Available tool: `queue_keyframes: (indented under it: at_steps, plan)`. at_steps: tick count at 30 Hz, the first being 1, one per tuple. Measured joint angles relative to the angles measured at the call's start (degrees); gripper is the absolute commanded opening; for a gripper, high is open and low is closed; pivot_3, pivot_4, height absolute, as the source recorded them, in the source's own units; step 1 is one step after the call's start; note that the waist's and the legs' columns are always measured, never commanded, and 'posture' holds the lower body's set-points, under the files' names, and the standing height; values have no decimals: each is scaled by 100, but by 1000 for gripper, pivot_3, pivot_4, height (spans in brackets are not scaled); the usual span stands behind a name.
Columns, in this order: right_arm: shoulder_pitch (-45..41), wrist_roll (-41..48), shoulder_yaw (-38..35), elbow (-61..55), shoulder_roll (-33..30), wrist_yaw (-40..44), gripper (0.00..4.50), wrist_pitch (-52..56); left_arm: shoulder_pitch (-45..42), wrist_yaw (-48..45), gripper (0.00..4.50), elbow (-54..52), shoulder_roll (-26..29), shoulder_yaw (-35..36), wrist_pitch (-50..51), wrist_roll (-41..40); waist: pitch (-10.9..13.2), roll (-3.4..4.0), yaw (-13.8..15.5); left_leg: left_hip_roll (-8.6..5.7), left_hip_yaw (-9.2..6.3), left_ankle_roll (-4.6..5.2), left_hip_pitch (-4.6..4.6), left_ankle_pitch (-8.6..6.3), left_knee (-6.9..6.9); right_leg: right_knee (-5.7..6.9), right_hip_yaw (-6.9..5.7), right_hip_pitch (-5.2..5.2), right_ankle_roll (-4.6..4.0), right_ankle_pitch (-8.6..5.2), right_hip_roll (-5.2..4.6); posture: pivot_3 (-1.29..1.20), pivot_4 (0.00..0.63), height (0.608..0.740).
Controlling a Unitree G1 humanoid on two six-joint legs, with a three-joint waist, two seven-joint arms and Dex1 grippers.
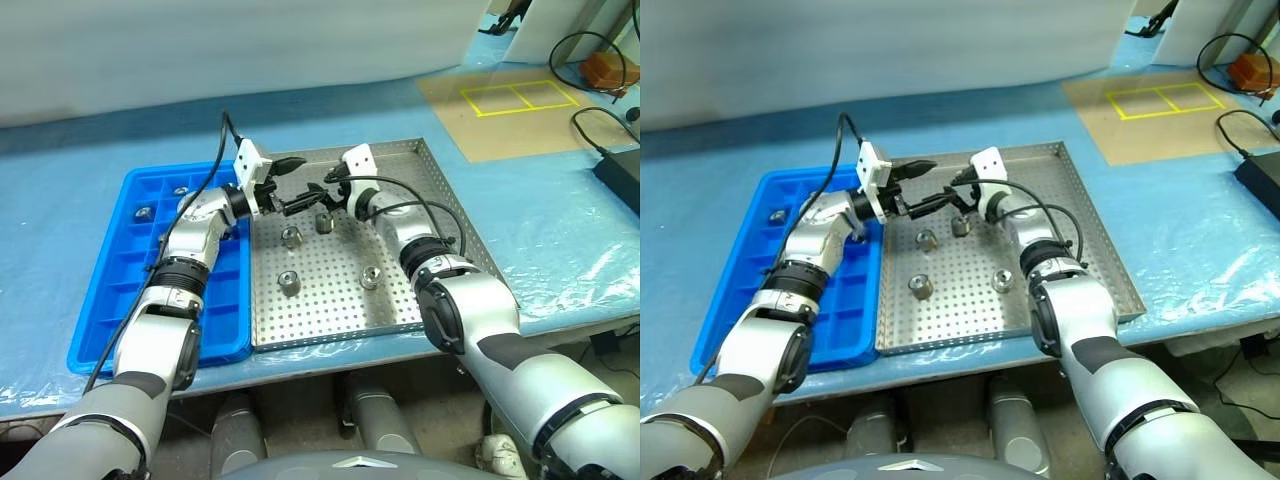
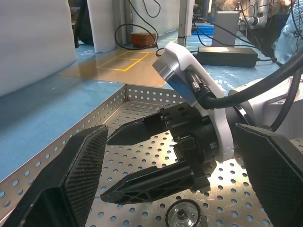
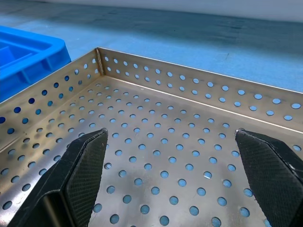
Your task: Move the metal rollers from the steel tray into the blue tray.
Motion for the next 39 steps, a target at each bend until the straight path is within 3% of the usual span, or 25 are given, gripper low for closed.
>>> queue_keyframes:
  at_steps: [8, 11, 19, 30, 39]
  plan:
    - [-5, 73, -98, 1, 3, 476, 4476, -11, 147, -170, 4500, -380, 87, 3, 312, -76, 0, 0, 0, 1, 0, 2, 0, -1, 0, -1, 0, 1, 0, 0, 0, -521, 150, 740]
    - [-8, 215, -236, 2, 36, 873, 4476, -83, 237, -312, 4500, -449, 265, 51, 428, -145, 0, 0, -11, 1, 0, 3, 1, -1, 0, 0, 0, 1, 0, 0, 0, -523, 150, 740]
    - [-31, 265, -409, 3, 42, 1011, 4476, -210, 517, -642, 4500, -522, 782, 279, 565, -215, 0, 0, -18, 2, 0, 2, 1, -2, 1, 0, -1, 2, 0, 0, 0, -541, 150, 740]
    - [-73, 111, -337, 56, 35, 833, 4476, -83, 517, -1098, 4500, -564, 778, -45, 880, -130, 0, 0, -53, 3, -1, 4, -3, -2, 7, 1, -2, 4, 0, 0, 0, -605, 150, 740]
    - [-118, 30, -276, 68, 7, 99, 4476, 66, -11, -1911, 4500, -288, 927, -644, 917, 401, 0, 0, -267, 0, -5, 6, -3, -4, 8, -8, -4, 10, 0, 0, 1, -639, 150, 740]
